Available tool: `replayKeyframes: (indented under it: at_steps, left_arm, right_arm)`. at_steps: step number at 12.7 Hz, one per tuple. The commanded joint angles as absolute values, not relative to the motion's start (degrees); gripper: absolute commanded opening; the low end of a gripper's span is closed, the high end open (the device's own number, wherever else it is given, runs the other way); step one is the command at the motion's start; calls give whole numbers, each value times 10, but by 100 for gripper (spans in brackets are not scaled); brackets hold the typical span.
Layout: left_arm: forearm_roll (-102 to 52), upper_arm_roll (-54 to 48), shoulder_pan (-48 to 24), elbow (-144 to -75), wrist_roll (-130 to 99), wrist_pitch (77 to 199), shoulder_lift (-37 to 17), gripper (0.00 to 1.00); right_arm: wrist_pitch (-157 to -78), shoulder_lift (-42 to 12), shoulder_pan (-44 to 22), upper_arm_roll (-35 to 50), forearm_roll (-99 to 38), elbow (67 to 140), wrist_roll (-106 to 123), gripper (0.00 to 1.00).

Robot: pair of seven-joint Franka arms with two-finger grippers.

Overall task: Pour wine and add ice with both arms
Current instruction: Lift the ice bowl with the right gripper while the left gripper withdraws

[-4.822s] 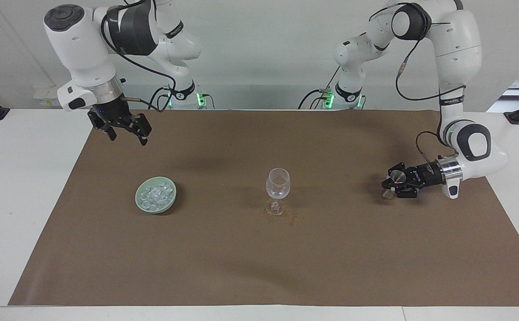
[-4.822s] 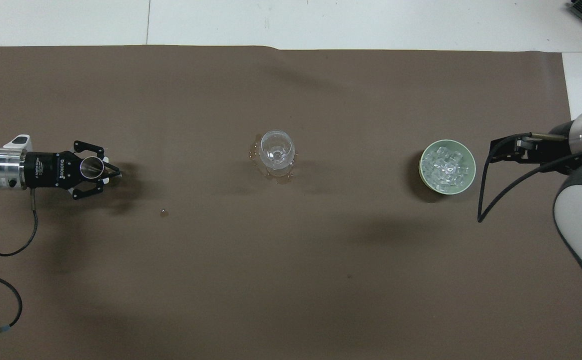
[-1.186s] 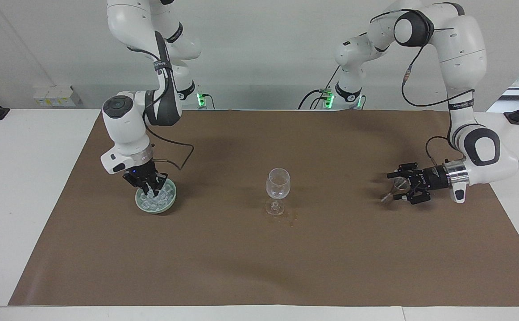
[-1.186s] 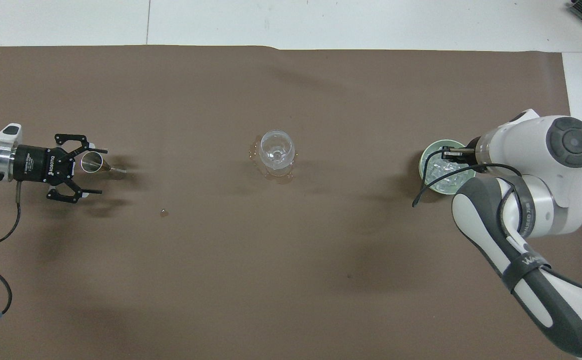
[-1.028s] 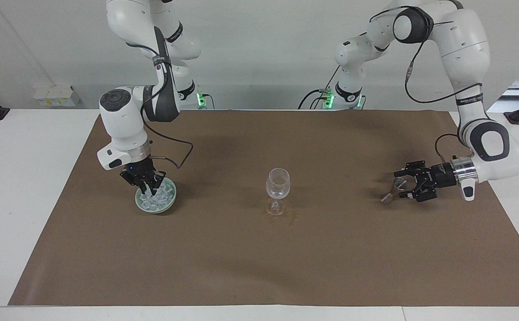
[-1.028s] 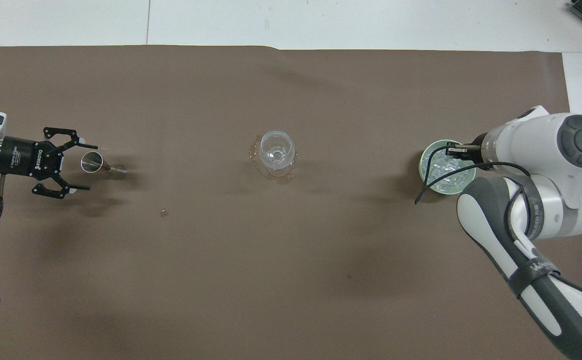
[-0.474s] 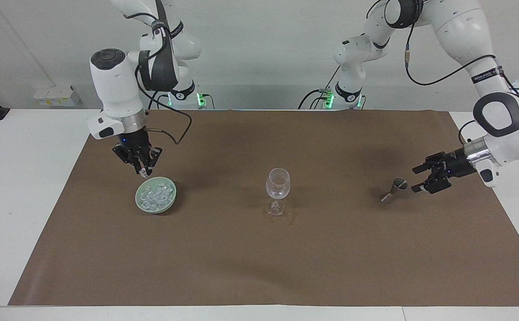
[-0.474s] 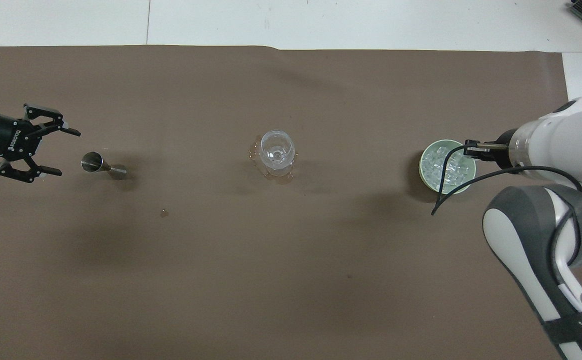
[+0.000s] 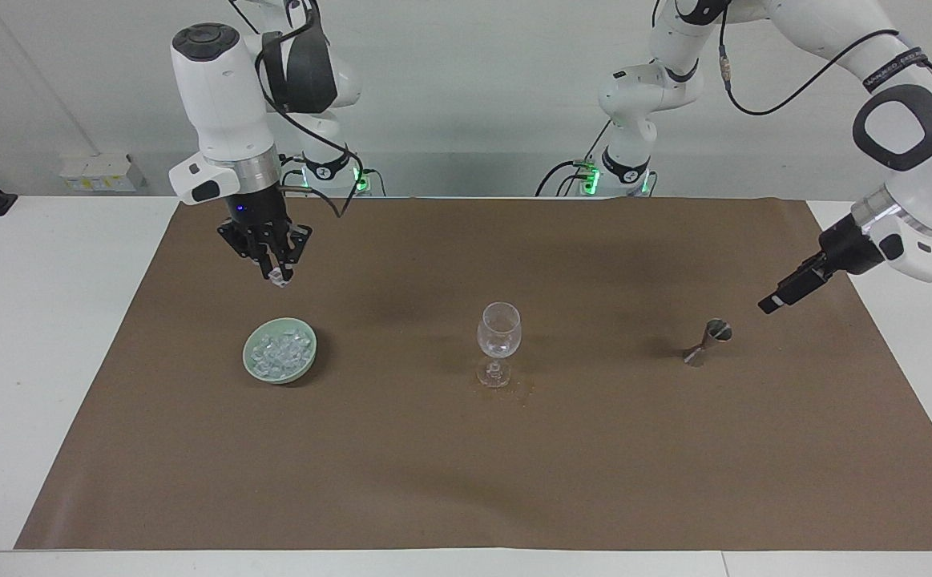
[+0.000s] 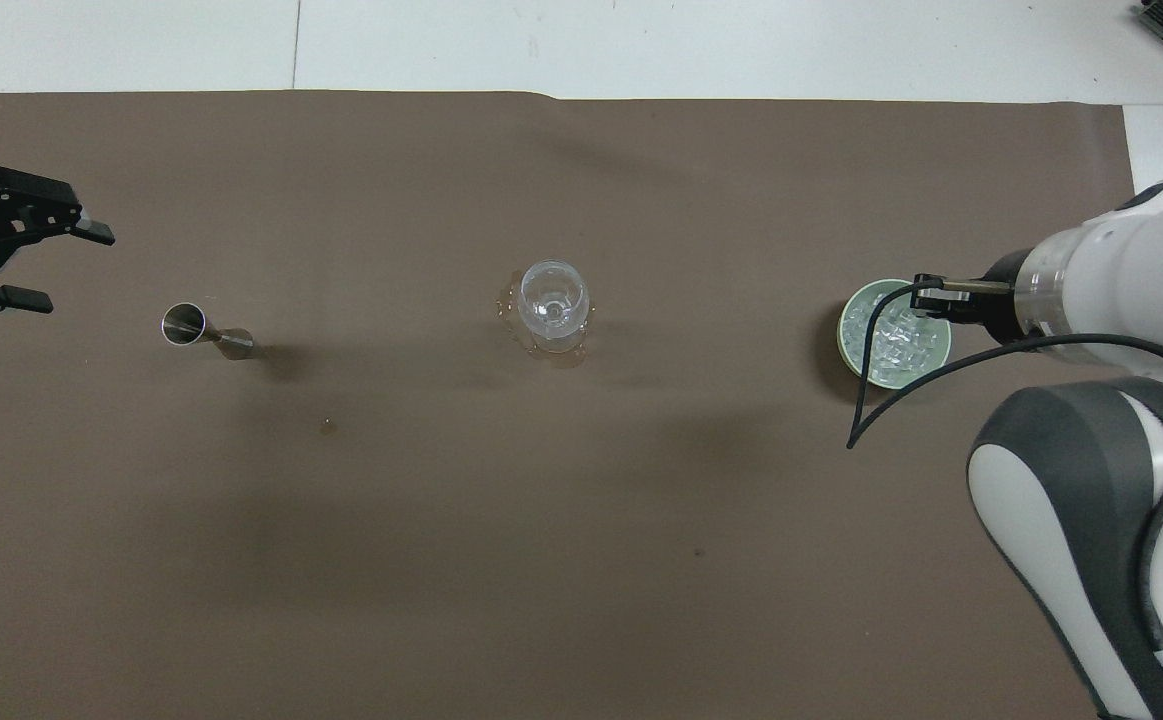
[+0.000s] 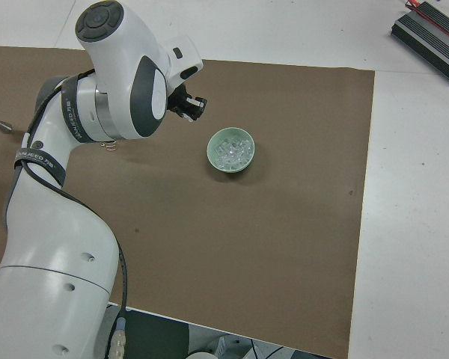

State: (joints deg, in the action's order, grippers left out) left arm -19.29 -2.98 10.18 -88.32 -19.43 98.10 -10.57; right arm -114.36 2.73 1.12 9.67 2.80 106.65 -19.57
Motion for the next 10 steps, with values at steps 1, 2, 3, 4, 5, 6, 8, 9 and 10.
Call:
replayKeyframes:
  at_steps: [1, 2, 3, 4, 5, 6, 8, 9, 10]
  left_arm:
    - [-150, -24, 74, -895, -129, 985, -55, 100]
    - [-111, -25, 56, -895, -112, 983, -39, 100]
    - [-76, -37, 46, -894, -104, 982, -26, 100]
    - [-55, -55, 45, -892, -103, 978, -16, 100]
    - [-43, -68, 44, -887, -103, 968, -13, 100]
    - [-28, -81, 39, -874, -102, 951, -13, 100]
    - [-4, -96, 35, -850, -57, 908, -13, 100]
    - [-3, -95, 35, -843, -41, 887, -11, 100]
    - [-3, -96, 34, -839, -37, 860, -2, 100]
  right_arm:
    - [-1115, 14, 16, 126, 18, 1033, -230, 0]
    - [-1108, 11, 15, 139, 18, 1026, -243, 0]
    - [-1105, 11, 15, 154, 18, 1021, -262, 0]
    - [-1100, 11, 15, 169, 19, 1019, -282, 0]
    - [-1093, 11, 15, 180, 24, 1013, -295, 0]
    - [-1084, 10, 9, 191, 19, 999, -312, 0]
    - [-1035, -27, -15, 194, 29, 930, -352, 0]
    - [-1016, -46, -34, 193, 32, 906, -376, 0]
    - [-1012, -53, -48, 193, 34, 898, -387, 0]
